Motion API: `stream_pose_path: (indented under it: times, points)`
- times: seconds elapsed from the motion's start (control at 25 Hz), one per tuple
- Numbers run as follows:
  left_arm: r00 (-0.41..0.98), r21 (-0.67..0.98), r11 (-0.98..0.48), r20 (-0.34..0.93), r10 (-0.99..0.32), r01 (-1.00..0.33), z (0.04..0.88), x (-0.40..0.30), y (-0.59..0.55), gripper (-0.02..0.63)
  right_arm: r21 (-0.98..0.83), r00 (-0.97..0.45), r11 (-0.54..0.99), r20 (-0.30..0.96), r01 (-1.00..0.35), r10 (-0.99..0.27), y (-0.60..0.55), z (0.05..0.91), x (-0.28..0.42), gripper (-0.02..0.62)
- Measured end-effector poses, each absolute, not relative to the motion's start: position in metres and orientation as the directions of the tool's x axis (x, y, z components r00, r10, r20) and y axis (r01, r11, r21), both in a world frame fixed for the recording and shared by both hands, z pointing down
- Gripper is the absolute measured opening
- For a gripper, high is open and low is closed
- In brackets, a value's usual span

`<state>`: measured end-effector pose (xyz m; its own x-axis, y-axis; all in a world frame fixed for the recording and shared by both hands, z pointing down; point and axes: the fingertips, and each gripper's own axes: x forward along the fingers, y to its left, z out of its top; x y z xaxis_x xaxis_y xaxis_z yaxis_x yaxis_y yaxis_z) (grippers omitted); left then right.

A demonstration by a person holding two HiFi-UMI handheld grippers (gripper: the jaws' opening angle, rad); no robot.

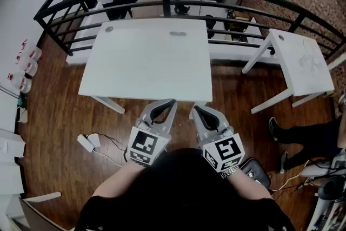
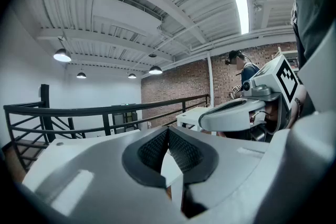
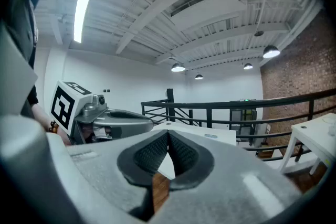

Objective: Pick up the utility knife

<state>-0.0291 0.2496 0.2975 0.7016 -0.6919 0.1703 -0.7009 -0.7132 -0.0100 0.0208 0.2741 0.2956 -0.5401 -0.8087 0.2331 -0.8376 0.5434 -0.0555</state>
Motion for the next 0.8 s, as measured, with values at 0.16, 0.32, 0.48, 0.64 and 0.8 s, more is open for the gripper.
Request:
stream_pose_path:
  times: [0.16,0.32,0.48,0.64,0.8]
  points:
    - [0.722,-0.004,-0.732,0.168,-0.672,-0.681,0.298,-0.07,0.211,0.017,-0.042,-0.519,0.525,0.237,-0.85,-0.822,0.235,0.292,-0.023,-0.008]
    - [0.739,0.006,-0.749,0.165,-0.653,-0.662,0.298,-0.101,0.174,0.017,-0.041,-0.502,0.51,0.257,-0.859,-0.826,0.196,0.293,-0.056,-0.008]
    - [0.753,0.011,-0.765,0.184,-0.632,-0.644,0.299,-0.13,0.143,0.017,-0.033,-0.507,0.518,0.27,-0.855,-0.819,0.166,0.292,-0.094,-0.008]
    - [0.766,0.018,-0.778,0.187,-0.615,-0.629,0.296,-0.149,0.119,0.017,-0.034,-0.502,0.515,0.29,-0.856,-0.815,0.14,0.295,-0.118,-0.008]
    - [0.763,0.031,-0.774,0.191,-0.617,-0.633,0.301,-0.159,0.104,0.017,-0.031,-0.493,0.509,0.302,-0.86,-0.816,0.121,0.298,-0.122,-0.008]
